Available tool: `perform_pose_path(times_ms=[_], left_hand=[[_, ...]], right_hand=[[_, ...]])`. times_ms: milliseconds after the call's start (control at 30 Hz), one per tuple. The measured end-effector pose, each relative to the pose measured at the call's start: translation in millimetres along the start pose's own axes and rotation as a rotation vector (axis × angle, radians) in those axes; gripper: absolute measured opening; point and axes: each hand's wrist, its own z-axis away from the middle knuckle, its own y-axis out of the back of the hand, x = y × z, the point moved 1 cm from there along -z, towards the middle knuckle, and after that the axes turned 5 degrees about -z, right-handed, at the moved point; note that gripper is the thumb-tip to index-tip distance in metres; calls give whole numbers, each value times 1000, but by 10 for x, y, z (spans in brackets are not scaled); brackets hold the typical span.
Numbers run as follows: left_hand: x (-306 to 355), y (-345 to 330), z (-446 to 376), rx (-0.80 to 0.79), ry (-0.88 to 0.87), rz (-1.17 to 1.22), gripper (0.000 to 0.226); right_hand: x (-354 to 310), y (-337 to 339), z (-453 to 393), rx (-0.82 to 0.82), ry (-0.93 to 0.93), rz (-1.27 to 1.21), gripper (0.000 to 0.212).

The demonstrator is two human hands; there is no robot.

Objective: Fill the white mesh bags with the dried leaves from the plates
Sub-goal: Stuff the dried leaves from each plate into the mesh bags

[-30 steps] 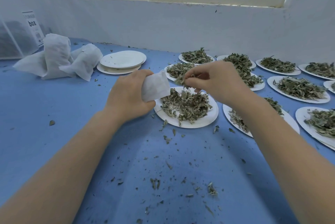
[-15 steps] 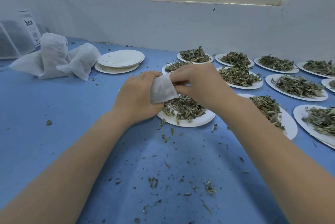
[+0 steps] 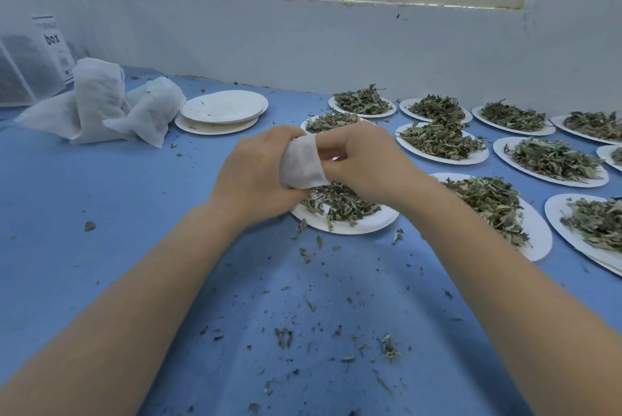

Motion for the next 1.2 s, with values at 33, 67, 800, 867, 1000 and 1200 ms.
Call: perform_pose_path(times_ms=[33, 67, 800, 867, 1000, 1200], left_hand=[[-13, 0, -2, -1, 3, -20, 55], [-27, 4, -4, -1, 11, -40, 55], [-75, 3, 8, -10, 21, -183, 58], [-77, 0, 6, -12, 27, -184, 58], [-74, -6, 6, -18, 29, -188, 57], [-50, -20, 2, -23, 19, -142, 56]], right_hand=[[12, 52, 12, -46, -8, -87, 22], [27, 117, 22, -70, -14, -183, 22], [351, 353, -8, 40, -206, 279, 28], [322, 370, -11, 82, -145, 243, 28], [273, 348, -17, 77, -31, 167, 23], [205, 273, -6, 47, 105, 146, 23]])
